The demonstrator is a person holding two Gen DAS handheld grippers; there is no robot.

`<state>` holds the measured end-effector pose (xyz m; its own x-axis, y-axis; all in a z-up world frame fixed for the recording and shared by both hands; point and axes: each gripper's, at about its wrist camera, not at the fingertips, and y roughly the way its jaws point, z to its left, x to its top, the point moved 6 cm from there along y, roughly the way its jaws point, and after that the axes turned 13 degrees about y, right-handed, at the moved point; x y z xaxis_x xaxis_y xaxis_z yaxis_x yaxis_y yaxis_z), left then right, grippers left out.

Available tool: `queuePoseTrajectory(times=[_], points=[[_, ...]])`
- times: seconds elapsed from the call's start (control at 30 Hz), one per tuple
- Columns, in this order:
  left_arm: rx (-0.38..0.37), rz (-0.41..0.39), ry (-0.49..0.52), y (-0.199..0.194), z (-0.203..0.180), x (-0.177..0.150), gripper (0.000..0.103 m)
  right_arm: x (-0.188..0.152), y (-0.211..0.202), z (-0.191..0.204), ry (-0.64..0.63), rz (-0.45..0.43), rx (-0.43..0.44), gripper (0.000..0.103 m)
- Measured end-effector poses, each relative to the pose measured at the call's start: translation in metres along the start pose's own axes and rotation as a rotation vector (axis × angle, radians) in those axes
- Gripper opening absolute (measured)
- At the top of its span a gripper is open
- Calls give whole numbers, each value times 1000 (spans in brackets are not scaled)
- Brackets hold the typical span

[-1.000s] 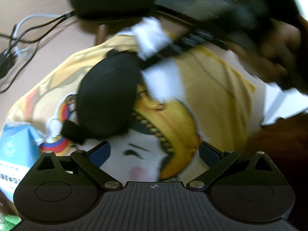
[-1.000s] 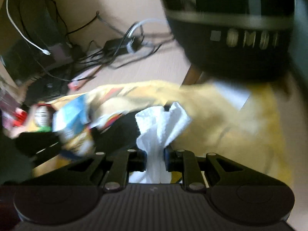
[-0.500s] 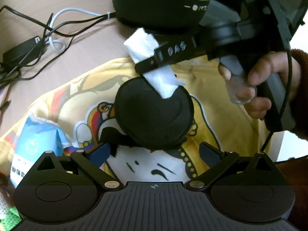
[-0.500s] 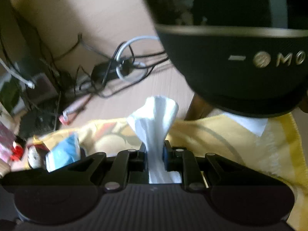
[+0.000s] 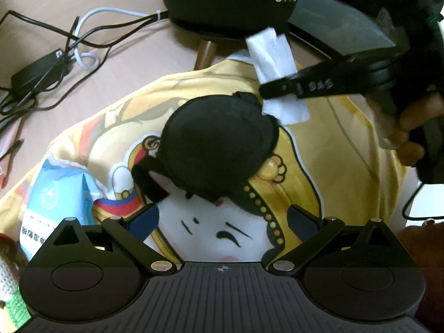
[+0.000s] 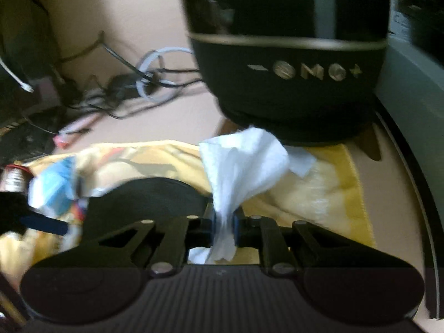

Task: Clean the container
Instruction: 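Wipe the black eye mask cup with the tissue in the right tool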

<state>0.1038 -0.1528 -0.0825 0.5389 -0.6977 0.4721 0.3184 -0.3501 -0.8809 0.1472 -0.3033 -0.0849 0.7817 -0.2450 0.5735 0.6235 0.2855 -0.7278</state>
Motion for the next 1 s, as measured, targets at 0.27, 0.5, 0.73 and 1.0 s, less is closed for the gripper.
queuePoseTrajectory(times=[0.27, 0.5, 0.73, 1.0], points=[[24, 15, -61, -7, 8, -14, 101, -19, 1, 41, -84, 113, 112, 38], [24, 41, -146, -5, 17, -27, 102, -13, -11, 35, -161, 32, 41, 51], [22, 57, -124, -4, 11, -27, 102, -15, 30, 52, -231, 32, -8, 14], [30, 61, -168, -6, 18, -34, 102, -18, 24, 75, -257, 22, 37, 14]])
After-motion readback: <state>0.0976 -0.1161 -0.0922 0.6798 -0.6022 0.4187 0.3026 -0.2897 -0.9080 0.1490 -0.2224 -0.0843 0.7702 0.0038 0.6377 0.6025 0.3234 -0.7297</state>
